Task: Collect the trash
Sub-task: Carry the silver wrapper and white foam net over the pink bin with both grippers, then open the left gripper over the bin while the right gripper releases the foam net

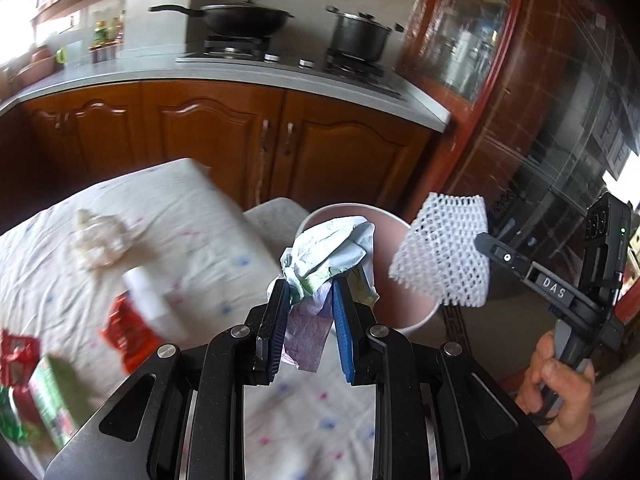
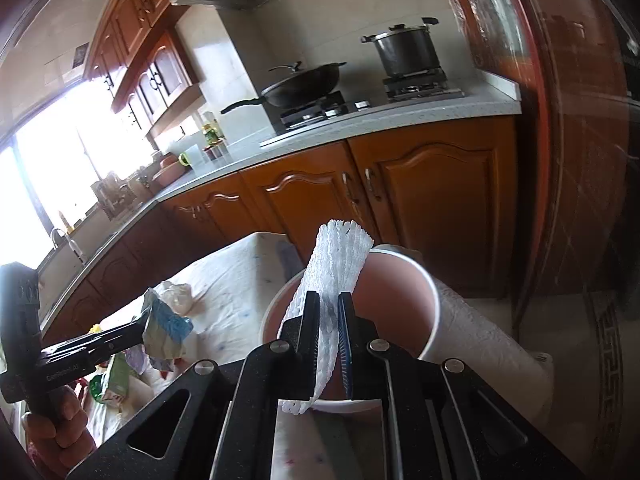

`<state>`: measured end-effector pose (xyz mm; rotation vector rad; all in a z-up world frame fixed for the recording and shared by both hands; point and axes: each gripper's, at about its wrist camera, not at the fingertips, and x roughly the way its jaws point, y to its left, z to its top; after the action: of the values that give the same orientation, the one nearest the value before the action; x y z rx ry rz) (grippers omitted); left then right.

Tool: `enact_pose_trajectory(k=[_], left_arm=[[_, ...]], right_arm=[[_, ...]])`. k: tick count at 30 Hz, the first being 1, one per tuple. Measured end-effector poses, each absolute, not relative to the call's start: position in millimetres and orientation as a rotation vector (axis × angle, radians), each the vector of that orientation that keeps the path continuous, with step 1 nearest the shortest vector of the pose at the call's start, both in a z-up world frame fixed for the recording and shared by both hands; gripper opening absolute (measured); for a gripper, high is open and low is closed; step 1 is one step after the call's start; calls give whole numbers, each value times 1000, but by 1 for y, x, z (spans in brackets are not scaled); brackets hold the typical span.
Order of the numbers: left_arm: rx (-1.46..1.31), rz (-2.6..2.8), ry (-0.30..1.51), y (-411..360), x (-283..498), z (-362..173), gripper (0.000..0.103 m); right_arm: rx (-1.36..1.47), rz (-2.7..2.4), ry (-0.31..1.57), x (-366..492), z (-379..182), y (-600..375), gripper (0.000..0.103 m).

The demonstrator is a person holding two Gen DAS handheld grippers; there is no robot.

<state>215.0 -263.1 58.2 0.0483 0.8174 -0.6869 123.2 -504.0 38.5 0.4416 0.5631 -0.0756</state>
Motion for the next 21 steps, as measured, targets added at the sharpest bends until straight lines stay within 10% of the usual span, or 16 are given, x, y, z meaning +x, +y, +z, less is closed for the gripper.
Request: enact_pose_trajectory(k=[21], left_arm=[[189, -716, 976, -373, 246, -4, 23]], right_arm=[[437, -105, 694, 152, -3, -539, 10]])
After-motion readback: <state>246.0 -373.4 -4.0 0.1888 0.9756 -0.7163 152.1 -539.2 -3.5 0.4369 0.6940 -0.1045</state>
